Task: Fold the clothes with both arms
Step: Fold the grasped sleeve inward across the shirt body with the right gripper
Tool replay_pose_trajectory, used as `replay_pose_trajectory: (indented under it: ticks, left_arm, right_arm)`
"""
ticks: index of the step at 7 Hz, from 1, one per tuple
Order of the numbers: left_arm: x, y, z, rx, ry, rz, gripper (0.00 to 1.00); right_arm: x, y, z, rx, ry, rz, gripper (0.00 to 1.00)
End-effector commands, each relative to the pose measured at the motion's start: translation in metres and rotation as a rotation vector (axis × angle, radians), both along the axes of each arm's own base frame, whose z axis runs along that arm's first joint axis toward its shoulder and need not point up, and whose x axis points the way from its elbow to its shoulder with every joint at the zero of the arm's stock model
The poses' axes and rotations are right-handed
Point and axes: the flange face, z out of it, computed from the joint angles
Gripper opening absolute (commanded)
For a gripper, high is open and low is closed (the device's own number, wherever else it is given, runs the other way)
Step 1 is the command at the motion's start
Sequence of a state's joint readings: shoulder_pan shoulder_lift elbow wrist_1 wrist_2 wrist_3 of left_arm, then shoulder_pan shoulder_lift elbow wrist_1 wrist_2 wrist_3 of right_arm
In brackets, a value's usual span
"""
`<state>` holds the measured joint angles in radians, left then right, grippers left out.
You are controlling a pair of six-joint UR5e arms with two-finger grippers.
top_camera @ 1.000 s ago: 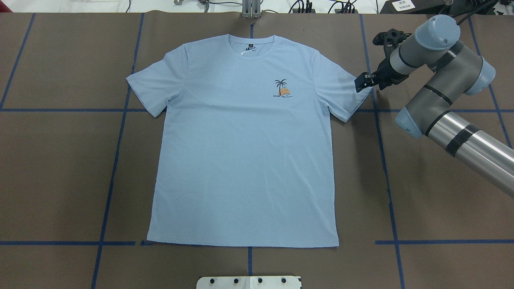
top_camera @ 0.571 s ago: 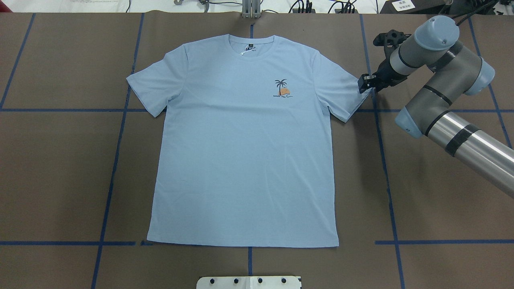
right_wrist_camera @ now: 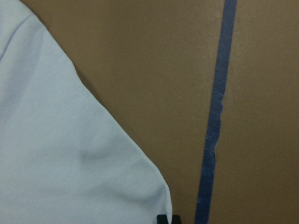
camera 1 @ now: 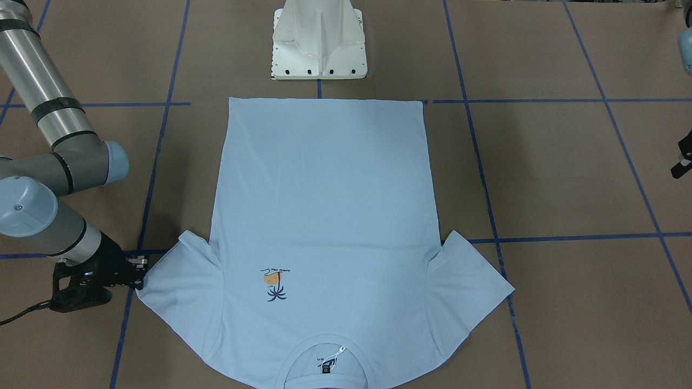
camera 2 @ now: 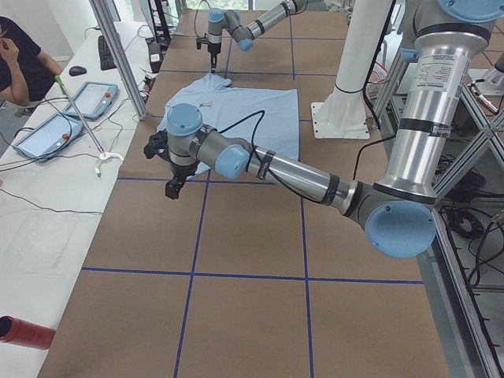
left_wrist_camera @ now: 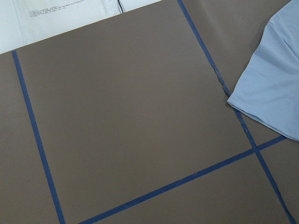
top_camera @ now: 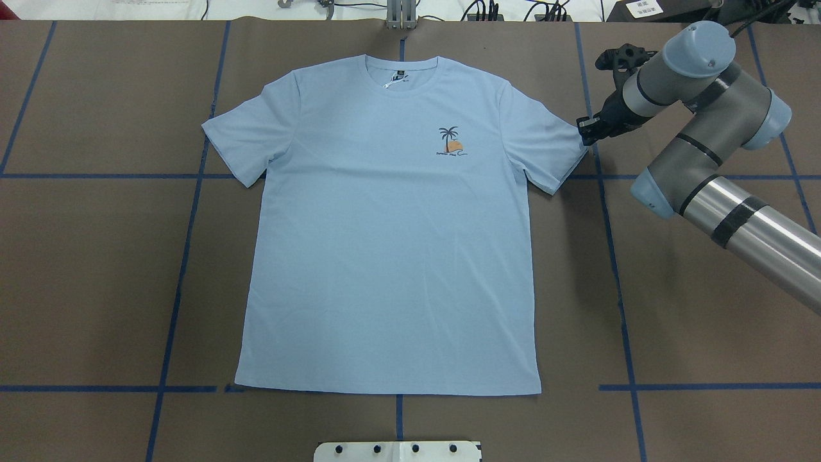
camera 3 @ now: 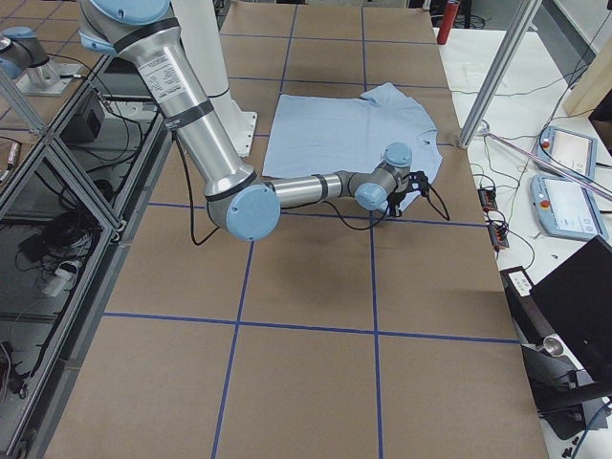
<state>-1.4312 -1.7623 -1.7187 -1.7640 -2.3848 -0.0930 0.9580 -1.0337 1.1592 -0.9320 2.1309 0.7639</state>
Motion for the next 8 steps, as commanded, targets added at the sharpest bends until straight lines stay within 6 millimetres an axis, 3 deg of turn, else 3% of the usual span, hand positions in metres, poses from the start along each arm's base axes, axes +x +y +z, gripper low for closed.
replay_pose_trajectory:
  ticks: [1, 2, 3, 4, 5, 6, 7, 8]
  left_arm:
    - [0.0, 0.0, 0.001, -0.001, 0.0, 0.001, 1.0]
    - [0.0, 0.0, 0.001, 0.0, 0.0, 0.001, 1.0]
    - [0.0, 0.0, 0.002, -0.003, 0.0, 0.001, 1.0]
    - [0.0, -0.001, 0.002, -0.005, 0.0, 0.0, 1.0]
    - [0.0, -0.001, 0.002, -0.005, 0.0, 0.0, 1.0]
    - [0.001, -0.003, 0.005, -0.009, -0.001, 0.001, 1.0]
    - [0.001, -0.005, 0.002, -0.007, 0.0, 0.0, 1.0]
    - [0.001, -0.005, 0.003, -0.01, 0.0, -0.001, 1.0]
  right_arm:
    - [0.003, 0.007, -0.062, 0.079, -0.08, -0.014, 0.0]
    - [-0.008, 0.016, -0.09, 0.12, -0.111, -0.032, 0.0]
    - [-0.044, 0.024, -0.137, 0.145, -0.145, -0.054, 0.0]
    - [-0.104, 0.044, -0.183, 0.139, -0.155, 0.031, 0.0]
    - [-0.172, 0.046, -0.224, 0.146, -0.085, 0.138, 0.0]
    - [-0.22, 0.017, -0.257, 0.129, -0.031, 0.162, 0.0]
    - [-0.225, 0.011, -0.251, 0.126, -0.01, 0.175, 0.24]
    - [-0.223, 0.01, -0.24, 0.128, 0.005, 0.182, 0.99]
